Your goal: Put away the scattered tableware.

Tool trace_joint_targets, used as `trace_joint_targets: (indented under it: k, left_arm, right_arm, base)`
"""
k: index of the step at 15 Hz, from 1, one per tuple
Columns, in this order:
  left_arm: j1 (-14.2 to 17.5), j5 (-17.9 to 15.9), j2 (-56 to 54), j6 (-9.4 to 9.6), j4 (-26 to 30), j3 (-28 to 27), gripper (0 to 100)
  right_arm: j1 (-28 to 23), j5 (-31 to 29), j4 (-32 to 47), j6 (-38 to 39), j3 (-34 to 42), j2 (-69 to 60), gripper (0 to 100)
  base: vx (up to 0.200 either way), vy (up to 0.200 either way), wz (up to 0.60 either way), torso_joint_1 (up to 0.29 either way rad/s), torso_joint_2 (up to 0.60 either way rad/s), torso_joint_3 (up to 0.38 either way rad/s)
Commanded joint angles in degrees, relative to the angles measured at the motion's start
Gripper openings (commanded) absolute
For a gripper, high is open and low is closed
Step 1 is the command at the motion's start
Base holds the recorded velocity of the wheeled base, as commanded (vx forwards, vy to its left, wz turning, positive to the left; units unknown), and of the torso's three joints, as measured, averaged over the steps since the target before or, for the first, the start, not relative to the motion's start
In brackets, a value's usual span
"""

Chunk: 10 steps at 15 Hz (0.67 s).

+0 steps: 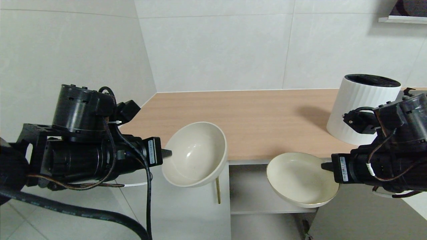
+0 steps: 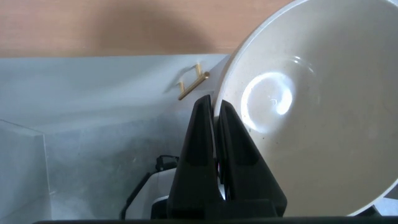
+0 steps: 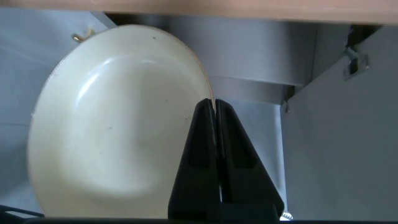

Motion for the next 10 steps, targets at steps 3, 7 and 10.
trace_joint_targets:
  k: [3, 7, 10]
  left_arm:
    - [0.0, 0.0, 0.2, -0.03, 0.0, 0.0, 0]
    - [0.0, 0.0, 0.2, -0.03, 0.0, 0.0, 0]
    - [0.0, 0.0, 0.2, -0.03, 0.0, 0.0, 0]
  right_arm:
    - [0.0, 0.0, 0.1, 0.0, 0.1, 0.6, 0]
    - [0.0, 0.0, 0.1, 0.0, 0.1, 0.7, 0]
    - [0.0, 0.0, 0.1, 0.0, 0.1, 1.1, 0]
  base:
    - [0.0, 0.0, 0.0, -0.173, 0.42, 0.242]
    - [0.0, 0.0, 0.0, -0.188, 0.47, 0.276]
    - [0.0, 0.0, 0.0, -0.18, 0.47, 0.29]
